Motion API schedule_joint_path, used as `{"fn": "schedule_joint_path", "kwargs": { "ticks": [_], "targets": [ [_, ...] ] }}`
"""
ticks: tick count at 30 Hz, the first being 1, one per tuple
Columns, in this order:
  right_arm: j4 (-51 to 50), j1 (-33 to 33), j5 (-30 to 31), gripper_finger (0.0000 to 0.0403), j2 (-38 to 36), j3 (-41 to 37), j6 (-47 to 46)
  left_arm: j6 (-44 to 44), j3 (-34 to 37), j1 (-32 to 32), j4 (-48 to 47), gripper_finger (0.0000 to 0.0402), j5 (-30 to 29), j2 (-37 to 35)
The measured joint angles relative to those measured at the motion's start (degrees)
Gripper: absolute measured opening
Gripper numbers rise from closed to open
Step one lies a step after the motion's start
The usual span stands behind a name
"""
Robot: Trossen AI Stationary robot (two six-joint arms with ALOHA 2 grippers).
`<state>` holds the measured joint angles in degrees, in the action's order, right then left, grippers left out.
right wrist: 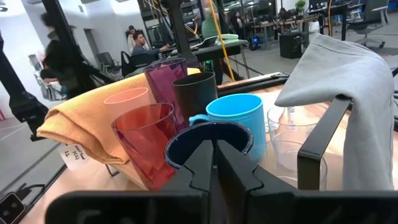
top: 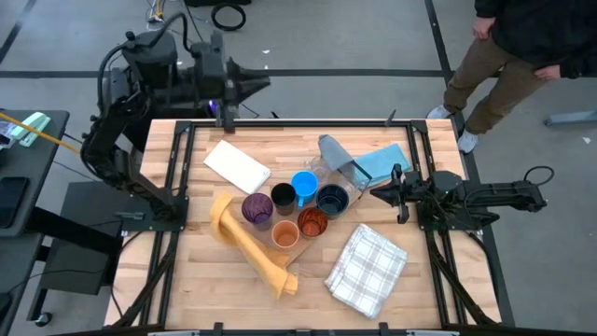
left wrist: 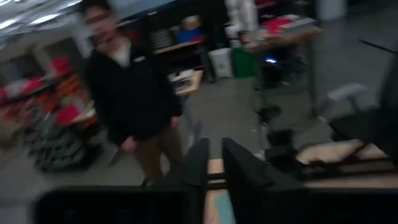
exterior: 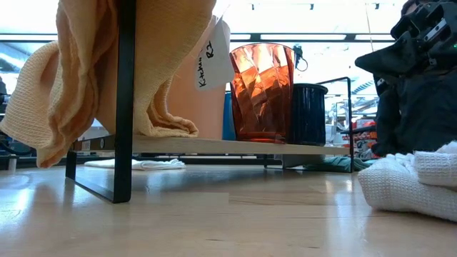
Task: Stack small to large cups/mugs on shelf
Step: Return to Home Position
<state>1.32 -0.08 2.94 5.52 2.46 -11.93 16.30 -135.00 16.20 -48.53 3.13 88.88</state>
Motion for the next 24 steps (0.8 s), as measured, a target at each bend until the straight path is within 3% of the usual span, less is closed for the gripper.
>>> {"fn": "schedule_joint_path", "kwargs": {
  "ticks": [3,8,24],
  "targets": [
    [0.0,0.0,0.0,0.0027,0.0,0.0,0.0,2.6,0.1,-2.3,-1.9,0.0012,2.0,-0.8],
    [0.0,0.0,0.0,0.0028,0.0,0.0,0.0,3.6,0.0,-4.9,-7.8,0.0006,-2.7,-6.4],
    [0.0,0.0,0.0,0.0027,0.0,0.0,0.0,-5.1,0.0,-8.7,-29.0,0.0002,-12.5,-26.9]
  ]
}}
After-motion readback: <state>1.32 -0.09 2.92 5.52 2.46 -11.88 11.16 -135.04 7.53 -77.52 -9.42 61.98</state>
